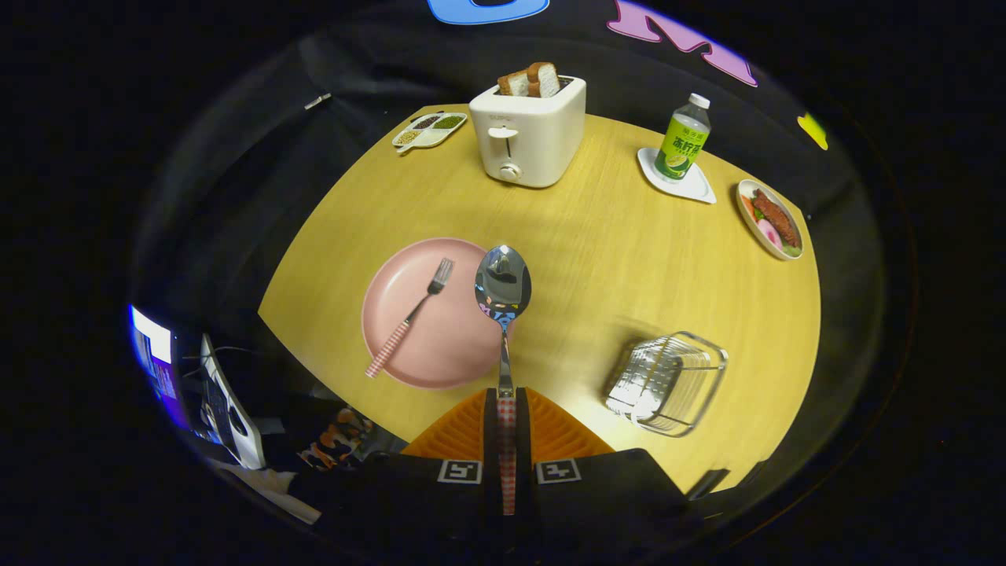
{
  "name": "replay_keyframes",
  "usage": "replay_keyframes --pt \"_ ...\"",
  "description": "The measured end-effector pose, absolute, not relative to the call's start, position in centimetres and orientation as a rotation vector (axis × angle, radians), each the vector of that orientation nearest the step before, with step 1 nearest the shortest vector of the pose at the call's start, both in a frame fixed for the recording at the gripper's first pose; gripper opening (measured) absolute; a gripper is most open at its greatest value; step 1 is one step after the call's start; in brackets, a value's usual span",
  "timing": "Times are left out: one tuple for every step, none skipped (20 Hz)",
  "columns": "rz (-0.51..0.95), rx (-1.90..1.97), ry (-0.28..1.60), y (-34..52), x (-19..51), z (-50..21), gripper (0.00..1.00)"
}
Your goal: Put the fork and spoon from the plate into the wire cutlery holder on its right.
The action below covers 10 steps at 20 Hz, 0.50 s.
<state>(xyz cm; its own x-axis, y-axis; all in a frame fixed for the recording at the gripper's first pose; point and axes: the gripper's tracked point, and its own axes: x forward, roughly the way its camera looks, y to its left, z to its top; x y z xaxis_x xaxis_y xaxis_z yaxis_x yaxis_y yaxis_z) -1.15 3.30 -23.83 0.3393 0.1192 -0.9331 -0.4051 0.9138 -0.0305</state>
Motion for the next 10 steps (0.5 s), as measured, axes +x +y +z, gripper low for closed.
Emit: replay_keyframes --pt "0.337 -0.308 1.188 1.5 -1.0 -23.1 0.1" --pt "0.329 -0.332 1.205 -0.2 -1.0 -22.5 0.1" --pt "0.319 -0.35 1.225 -1.8 -1.0 -22.3 0.1" --pt "0.31 -0.366 1.245 -3.3 -1.1 -22.0 0.1" --pt "0.307 -0.38 1.269 -4.6 -1.2 -21.9 0.1" --pt "0.306 -0.394 1.293 -5.7 -1.3 -22.0 0.1" --pt "0.305 -0.407 1.318 -6.8 -1.4 -22.0 0.1" --pt "0.307 -0.416 1.348 -7.6 -1.5 -22.2 0.1" --pt "0.312 -0.423 1.378 -8.2 -1.7 -22.6 0.11" --pt "0.316 -0.435 1.414 -8.9 -1.9 -23.0 0.1"
